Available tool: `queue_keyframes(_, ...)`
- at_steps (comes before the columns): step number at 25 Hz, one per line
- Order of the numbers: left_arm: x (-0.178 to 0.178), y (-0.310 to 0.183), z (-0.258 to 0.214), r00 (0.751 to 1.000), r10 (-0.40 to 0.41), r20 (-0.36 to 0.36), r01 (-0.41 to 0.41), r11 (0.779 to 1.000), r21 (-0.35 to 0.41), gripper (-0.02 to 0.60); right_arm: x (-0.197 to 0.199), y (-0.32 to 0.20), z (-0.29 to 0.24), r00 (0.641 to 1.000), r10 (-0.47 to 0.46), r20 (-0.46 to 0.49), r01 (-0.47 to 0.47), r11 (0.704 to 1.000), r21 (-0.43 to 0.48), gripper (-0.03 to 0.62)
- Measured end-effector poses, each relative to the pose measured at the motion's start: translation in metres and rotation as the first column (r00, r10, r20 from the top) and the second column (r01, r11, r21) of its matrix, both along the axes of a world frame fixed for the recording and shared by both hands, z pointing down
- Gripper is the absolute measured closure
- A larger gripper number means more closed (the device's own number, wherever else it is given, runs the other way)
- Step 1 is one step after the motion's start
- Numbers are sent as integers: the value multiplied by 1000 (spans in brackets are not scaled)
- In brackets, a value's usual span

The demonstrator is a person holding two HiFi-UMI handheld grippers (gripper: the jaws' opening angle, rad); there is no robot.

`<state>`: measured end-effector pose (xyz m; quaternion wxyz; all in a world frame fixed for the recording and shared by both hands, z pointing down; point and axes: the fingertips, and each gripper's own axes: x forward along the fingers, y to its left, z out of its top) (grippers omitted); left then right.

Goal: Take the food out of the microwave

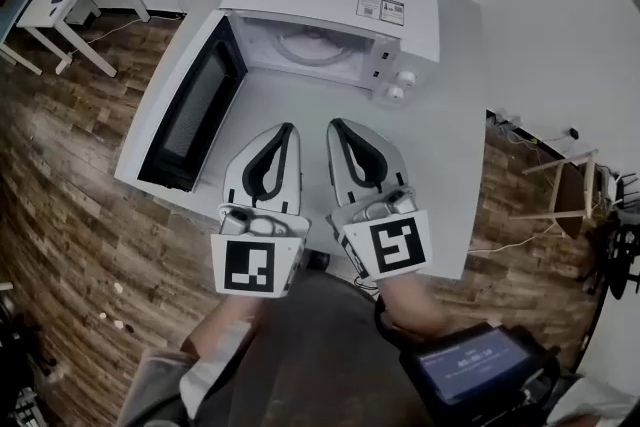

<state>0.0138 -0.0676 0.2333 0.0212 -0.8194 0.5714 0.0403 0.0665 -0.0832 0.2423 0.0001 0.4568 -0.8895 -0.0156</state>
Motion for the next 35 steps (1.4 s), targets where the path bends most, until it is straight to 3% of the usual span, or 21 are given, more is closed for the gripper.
queue_keyframes(11,-22,12,-12,998,-64,-3,64,998,29,575,1,6,-8,999,-7,-32,8,999,34,588)
queue_keyframes(35,-18,9,-8,999,-44,28,43,999,26,575,1,8,-10,999,4,-50,0,997,74,588)
